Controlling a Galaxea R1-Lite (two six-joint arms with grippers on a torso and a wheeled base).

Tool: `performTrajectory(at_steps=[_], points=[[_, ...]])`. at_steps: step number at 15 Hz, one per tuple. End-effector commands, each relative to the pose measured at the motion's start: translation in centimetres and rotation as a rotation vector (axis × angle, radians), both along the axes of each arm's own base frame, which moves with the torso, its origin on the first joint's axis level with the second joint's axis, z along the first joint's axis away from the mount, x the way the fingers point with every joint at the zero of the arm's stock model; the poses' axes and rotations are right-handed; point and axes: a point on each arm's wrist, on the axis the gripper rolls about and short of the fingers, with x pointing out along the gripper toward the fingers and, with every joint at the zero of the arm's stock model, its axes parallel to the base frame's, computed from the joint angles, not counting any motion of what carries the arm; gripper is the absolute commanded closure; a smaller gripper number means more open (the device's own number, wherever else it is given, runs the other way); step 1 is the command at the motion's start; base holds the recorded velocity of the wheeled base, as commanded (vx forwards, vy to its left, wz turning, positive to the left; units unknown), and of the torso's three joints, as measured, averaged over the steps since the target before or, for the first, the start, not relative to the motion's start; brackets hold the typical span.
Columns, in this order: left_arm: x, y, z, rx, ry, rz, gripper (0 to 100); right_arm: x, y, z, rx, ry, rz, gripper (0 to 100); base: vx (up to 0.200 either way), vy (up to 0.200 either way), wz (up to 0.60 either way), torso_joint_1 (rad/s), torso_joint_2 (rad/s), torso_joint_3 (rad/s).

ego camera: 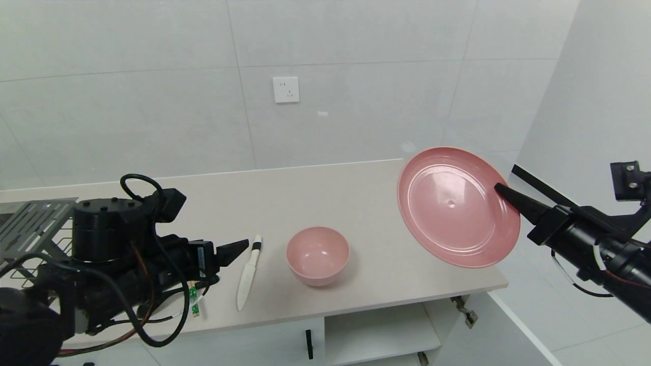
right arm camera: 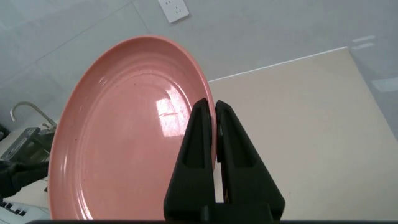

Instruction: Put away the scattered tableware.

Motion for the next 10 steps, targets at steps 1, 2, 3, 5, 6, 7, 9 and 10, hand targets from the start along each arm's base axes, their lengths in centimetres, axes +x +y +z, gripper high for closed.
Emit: performTrajectory(at_steps=[1,2,3,5,6,7,9,10], points=[[1.7,-1.2,-1.4,-0.011,-0.009,-0.02,0,0.0,0.0,0.0,0.0,0.002,-0.001,100,0.0,0.0,0.0,0.0,0.0,0.0],[1.9,-1.3,-1.8,-0.005,-0.005,-0.023,0,0.0,0.0,0.0,0.0,0.002,-0.001,100,0.0,0.0,0.0,0.0,0.0,0.0],[2.4,-1.5,-2.8,0.017,0.018,-0.036,0,0.0,0.0,0.0,0.0,0.002,0.001,100,0.0,0.0,0.0,0.0,0.0,0.0],[2.9,-1.9,-3.4,0.024,0.025,-0.046,0,-0.1,0.0,0.0,0.0,-0.001,-0.001,100,0.0,0.0,0.0,0.0,0.0,0.0],[3.6,-2.3,-3.4,0.021,0.008,-0.052,0,-0.1,0.0,0.0,0.0,-0.001,-0.001,100,0.0,0.0,0.0,0.0,0.0,0.0],[3.8,-2.5,-3.5,0.026,0.004,-0.057,0,-0.1,0.0,0.0,0.0,0.002,-0.001,100,0.0,0.0,0.0,0.0,0.0,0.0],[4.2,-2.9,-3.7,0.042,0.001,-0.074,0,0.0,0.0,-0.2,-0.002,0.009,0.001,100,0.0,0.0,0.0,0.0,0.0,0.0],[4.6,-3.0,-3.9,0.044,0.0,-0.092,0,0.0,0.0,-0.2,-0.002,0.009,0.001,100,0.0,0.0,0.0,0.0,0.0,0.0]])
